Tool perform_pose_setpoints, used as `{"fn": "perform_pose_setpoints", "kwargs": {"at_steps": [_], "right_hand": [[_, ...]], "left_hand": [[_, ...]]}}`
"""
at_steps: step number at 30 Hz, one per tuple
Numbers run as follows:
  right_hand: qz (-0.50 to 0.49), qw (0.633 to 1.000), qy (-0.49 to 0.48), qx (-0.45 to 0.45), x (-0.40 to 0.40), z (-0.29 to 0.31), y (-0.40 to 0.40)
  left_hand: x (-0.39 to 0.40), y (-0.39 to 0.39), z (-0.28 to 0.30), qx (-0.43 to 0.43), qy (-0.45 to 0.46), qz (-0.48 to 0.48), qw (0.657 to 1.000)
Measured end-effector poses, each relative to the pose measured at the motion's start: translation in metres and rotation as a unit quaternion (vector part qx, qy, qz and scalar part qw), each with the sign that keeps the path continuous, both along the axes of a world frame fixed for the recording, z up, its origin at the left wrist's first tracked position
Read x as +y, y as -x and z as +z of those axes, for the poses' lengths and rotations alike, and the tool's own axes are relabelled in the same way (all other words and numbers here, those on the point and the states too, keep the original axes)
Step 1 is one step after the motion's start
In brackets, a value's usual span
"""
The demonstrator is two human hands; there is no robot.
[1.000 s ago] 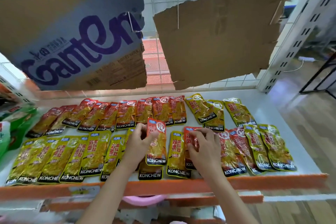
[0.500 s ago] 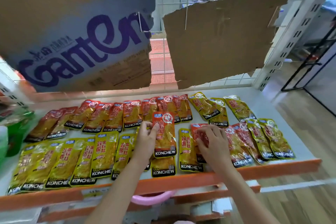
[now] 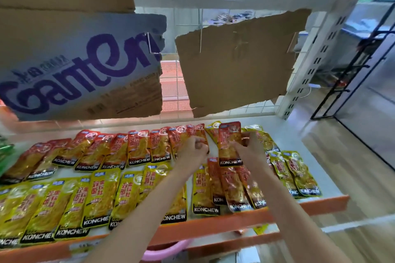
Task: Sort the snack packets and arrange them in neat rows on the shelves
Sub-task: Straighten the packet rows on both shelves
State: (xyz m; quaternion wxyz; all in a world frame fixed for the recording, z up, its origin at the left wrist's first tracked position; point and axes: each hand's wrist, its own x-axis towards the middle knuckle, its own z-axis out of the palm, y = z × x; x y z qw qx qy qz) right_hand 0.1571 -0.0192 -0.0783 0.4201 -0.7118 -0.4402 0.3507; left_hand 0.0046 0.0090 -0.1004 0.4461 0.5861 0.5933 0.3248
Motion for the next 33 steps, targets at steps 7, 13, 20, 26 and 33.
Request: {"fn": "perform_pose_setpoints", "kwargs": {"at_steps": [7, 13, 20, 26, 33], "right_hand": [[0.095, 0.975, 0.069, -0.189, 0.04, -0.002, -0.051], [0.11, 0.935, 0.127, -0.311, 0.044, -0.021, -0.06], [0.09, 0.973, 0.16, -0.14, 0.066, -0.033, -0.048], [0.089, 0.969, 0.131, -0.19, 0.066, -0.014, -0.059], [0.092, 0.994, -0.041, 0.038, 0.023, 0.028, -0.07]], "left_hand": [[0.024, -0.034, -0.005, 0.189, -0.205, -0.045, 0.959], [0.028, -0.045, -0.025, 0.385, -0.153, -0.168, 0.895], [0.025, -0.041, -0.029, 0.373, -0.142, -0.155, 0.904], [0.018, -0.033, -0.025, 0.45, -0.144, -0.148, 0.869], [-0.004, -0.038, 0.01, 0.039, -0.069, -0.006, 0.997]]}}
